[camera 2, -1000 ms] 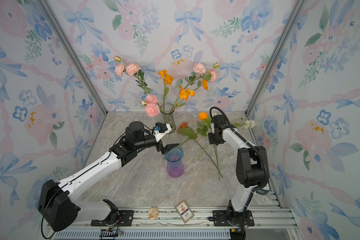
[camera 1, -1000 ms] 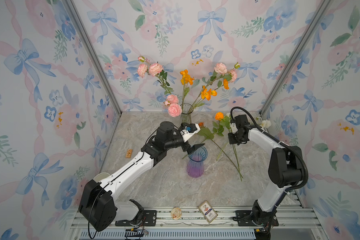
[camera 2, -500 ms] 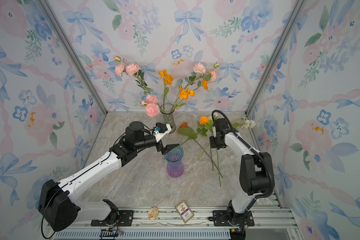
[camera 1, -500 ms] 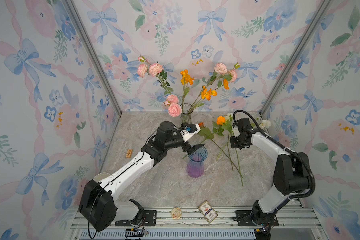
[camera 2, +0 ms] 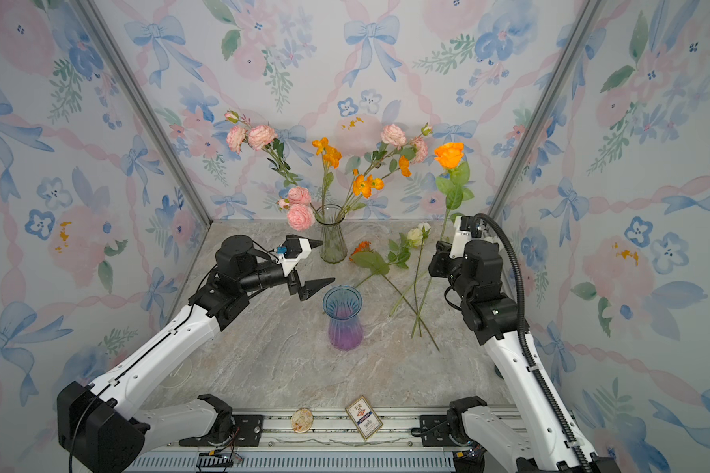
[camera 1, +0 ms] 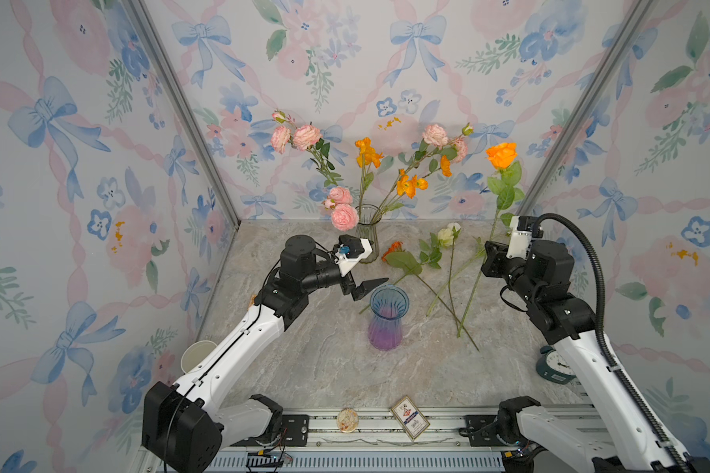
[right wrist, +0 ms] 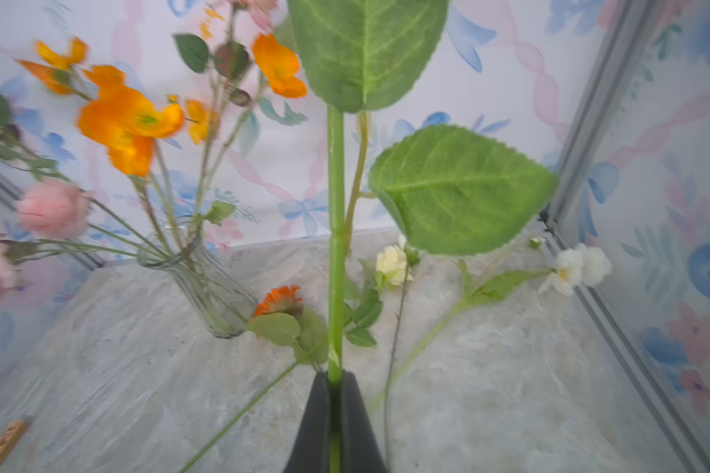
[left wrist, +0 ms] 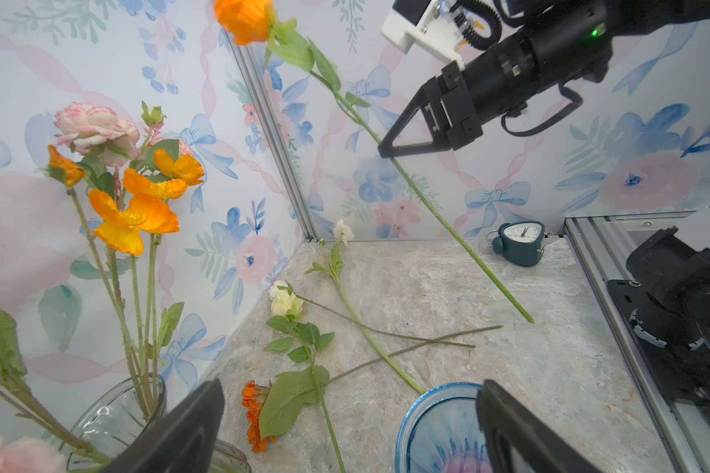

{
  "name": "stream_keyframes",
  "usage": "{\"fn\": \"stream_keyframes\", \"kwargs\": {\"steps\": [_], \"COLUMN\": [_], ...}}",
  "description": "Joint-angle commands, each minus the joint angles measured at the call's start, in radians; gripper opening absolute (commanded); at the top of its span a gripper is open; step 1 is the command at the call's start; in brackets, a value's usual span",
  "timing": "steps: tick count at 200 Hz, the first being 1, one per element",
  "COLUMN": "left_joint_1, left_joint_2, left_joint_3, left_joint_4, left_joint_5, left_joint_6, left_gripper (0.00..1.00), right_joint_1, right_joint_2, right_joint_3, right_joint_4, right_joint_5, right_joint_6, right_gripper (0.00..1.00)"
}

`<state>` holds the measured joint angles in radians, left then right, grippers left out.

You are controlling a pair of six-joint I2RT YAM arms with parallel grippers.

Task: Arrange flowers in a vase
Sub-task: Pick up the flower from the flowers, then place the flower in the vase.

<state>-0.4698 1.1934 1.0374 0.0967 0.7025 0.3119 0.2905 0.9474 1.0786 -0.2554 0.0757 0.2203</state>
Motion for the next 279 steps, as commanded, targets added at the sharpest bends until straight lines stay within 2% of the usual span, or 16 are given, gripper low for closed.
{"fn": "stream_keyframes", "kwargs": {"steps": [1,35,76,90,106,145,176,232,279], "left_joint_1": [0.0,-0.005,-0.01,-0.035,-0.039,-0.046,-0.046,-0.021,-0.015], "left_joint_2": [-0.031,-0.133,-0.254,-0.256,-0.226,-0.199,-0.238,-0.3,-0.305], "left_joint_3": [0.023,-0.096,-0.239,-0.248,-0.24,-0.23,-0.242,-0.239,-0.236], "left_joint_4": [-0.085,-0.096,-0.092,-0.09,-0.089,-0.088,-0.089,-0.095,-0.095], "left_joint_5": [0.038,0.051,0.002,-0.041,-0.017,-0.006,-0.04,-0.035,-0.017], "left_joint_6": [0.013,-0.017,-0.039,-0.039,-0.043,-0.052,-0.044,-0.04,-0.042], "left_gripper": [0.98,0.98,0.98,0.98,0.98,0.98,0.98,0.98,0.98], "right_joint_1": [0.153,0.332,0.398,0.425,0.458,0.502,0.516,0.521,0.542], "right_joint_2": [-0.039,-0.041,0.06,0.107,0.154,0.228,0.267,0.298,0.344], "right_joint_3": [0.013,0.049,0.173,0.218,0.243,0.192,0.173,0.06,-0.025], "right_joint_4": [0.153,0.302,0.42,0.44,0.467,0.59,0.544,0.477,0.518], "right_joint_5": [0.047,0.006,-0.09,-0.111,-0.121,-0.179,-0.231,-0.266,-0.25], "right_joint_6": [-0.134,-0.261,-0.265,-0.262,-0.266,-0.256,-0.259,-0.257,-0.215], "right_gripper": [0.0,0.0,0.0,0.0,0.0,0.0,0.0,0.0,0.0]}}
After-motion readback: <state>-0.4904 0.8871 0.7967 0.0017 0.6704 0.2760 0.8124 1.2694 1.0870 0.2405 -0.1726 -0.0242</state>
